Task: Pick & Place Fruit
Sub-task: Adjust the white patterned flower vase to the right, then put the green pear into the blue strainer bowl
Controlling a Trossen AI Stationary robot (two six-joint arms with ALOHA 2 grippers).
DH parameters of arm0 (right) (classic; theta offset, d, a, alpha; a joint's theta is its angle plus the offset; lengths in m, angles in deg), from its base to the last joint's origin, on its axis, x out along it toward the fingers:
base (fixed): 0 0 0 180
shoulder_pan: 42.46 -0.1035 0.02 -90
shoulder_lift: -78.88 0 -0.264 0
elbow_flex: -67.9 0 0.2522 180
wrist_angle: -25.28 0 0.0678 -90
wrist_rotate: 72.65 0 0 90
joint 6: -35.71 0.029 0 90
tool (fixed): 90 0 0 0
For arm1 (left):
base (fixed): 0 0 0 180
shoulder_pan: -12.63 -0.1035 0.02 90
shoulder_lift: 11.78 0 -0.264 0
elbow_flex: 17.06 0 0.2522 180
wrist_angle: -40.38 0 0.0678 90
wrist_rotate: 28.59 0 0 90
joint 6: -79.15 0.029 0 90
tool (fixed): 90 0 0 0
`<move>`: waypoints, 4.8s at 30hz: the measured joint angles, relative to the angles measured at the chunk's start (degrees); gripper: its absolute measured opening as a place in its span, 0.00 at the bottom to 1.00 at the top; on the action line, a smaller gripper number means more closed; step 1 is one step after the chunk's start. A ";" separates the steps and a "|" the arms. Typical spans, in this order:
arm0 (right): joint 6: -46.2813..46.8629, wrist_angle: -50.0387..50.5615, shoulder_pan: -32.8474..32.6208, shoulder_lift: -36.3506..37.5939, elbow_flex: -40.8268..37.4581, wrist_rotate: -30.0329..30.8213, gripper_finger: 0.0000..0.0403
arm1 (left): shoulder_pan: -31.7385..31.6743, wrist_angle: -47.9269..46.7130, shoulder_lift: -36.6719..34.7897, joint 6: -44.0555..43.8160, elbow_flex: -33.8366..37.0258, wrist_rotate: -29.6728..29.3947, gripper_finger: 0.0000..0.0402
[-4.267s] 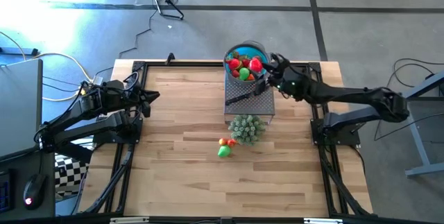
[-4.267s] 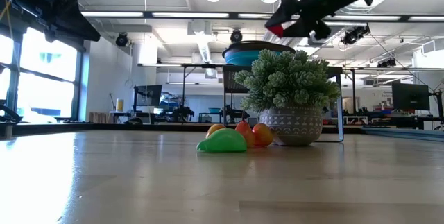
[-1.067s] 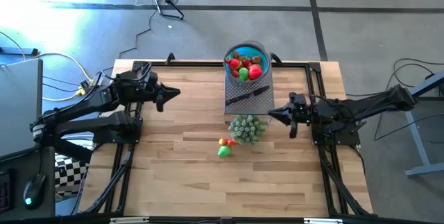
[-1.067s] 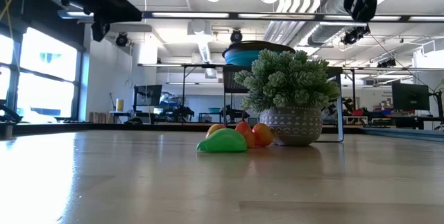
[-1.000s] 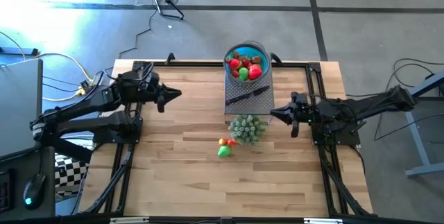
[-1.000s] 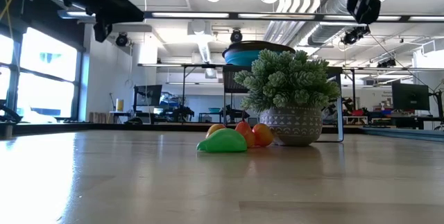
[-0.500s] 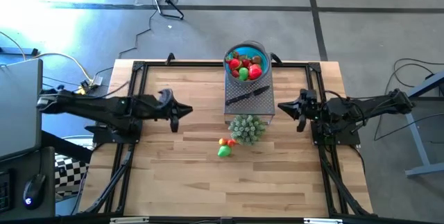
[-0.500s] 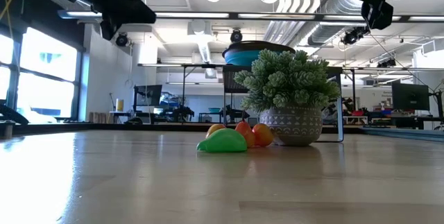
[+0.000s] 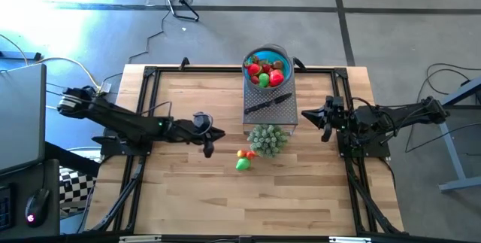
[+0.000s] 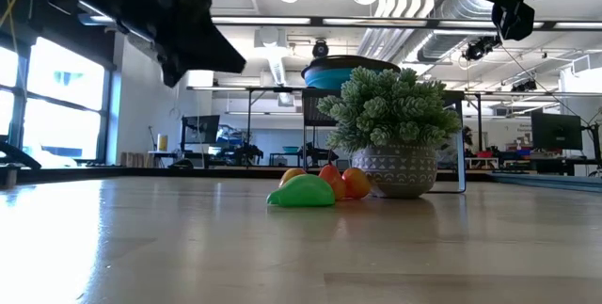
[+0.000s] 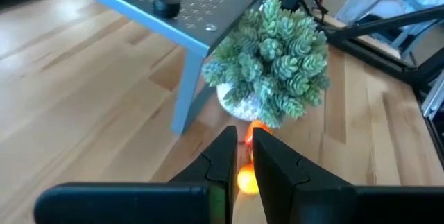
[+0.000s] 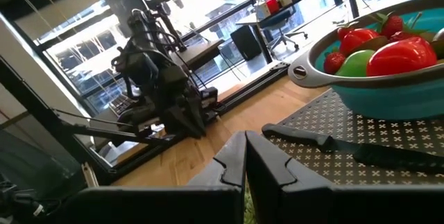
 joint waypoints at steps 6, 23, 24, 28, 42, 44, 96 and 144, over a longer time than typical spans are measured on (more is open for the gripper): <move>0.11 0.00 0.00 0.00 0.02 0.00 0.01 | 0.00 10.35 7.95 0.00 0.00 0.09 0.11; -1.39 2.96 0.00 0.00 0.07 -0.62 0.01 | 0.00 23.20 29.04 -4.53 -7.89 -1.36 0.11; -1.79 3.20 0.01 0.00 0.07 -1.04 0.01 | 0.00 23.25 30.41 -4.69 -9.22 -1.73 0.11; -2.01 4.19 0.01 0.00 0.07 -3.82 0.01 | 0.00 22.84 36.27 -4.72 -16.03 -3.02 0.11; -3.57 3.99 0.00 0.98 0.07 -10.79 0.01 | 0.76 10.05 45.41 -11.61 -30.43 -7.50 0.11; -3.58 4.00 0.00 0.98 0.07 -11.17 0.01 | 0.76 10.38 46.74 -11.61 -31.82 -7.48 0.11; -4.63 3.81 0.02 1.00 0.07 -8.24 0.01 | 12.50 -36.57 31.09 -28.52 -37.55 -1.53 0.00; -4.22 2.58 0.02 0.96 0.07 -13.64 0.01 | 6.69 -18.48 25.37 -30.03 -23.28 2.03 0.51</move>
